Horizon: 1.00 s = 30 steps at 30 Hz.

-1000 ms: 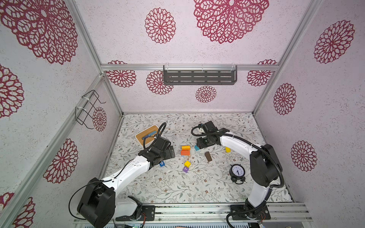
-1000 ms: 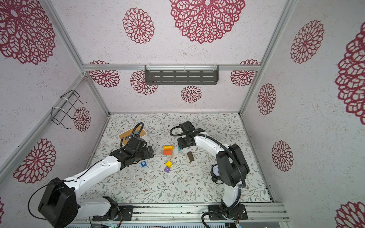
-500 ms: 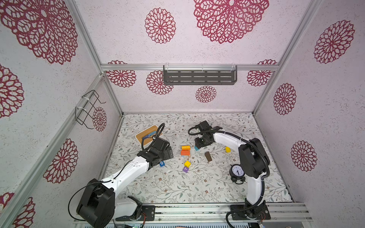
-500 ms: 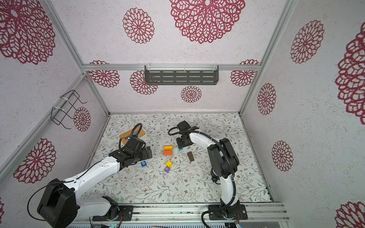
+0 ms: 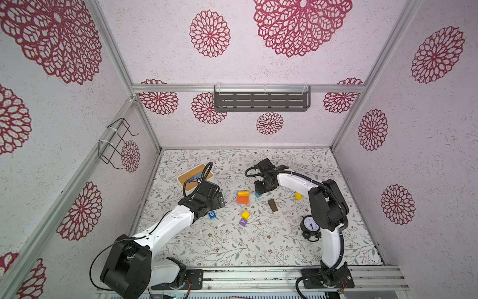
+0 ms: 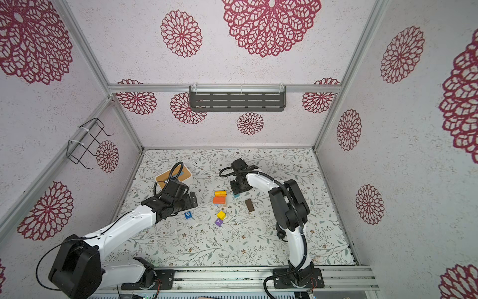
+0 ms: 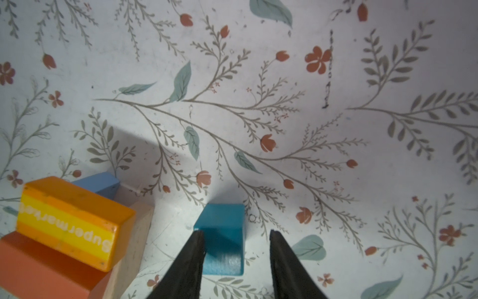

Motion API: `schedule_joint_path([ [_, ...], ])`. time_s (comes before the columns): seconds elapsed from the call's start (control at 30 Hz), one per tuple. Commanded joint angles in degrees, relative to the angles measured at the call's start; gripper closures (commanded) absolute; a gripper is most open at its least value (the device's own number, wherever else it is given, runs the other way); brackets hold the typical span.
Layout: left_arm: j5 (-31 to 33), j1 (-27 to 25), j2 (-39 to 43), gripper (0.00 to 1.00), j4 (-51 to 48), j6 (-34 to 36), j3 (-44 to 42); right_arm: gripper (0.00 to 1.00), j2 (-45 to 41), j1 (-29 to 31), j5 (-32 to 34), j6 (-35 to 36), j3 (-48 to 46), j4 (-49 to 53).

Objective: Build the wood block tower
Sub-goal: 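Lower the open right gripper around the teal cube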

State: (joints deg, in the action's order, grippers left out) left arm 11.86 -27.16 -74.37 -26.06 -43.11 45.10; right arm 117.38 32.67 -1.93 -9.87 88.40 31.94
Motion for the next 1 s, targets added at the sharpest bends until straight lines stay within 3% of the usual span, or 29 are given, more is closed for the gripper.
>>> schedule_joint_path([
  [0.0,-0.19,0.59,2.10,0.03,0.84,-0.25,-0.98,0.62,0.90,-0.23,-0.32,-0.50,1.51,1.50],
  [0.2,-0.53,1.03,3.08,0.03,0.75,-0.21,-1.33,0.64,1.27,0.12,-0.94,-0.92,2.04,1.98],
  [0.97,-1.38,1.14,4.57,0.03,0.77,-0.74,-2.12,0.53,1.09,1.79,-0.94,-0.77,1.79,3.70],
])
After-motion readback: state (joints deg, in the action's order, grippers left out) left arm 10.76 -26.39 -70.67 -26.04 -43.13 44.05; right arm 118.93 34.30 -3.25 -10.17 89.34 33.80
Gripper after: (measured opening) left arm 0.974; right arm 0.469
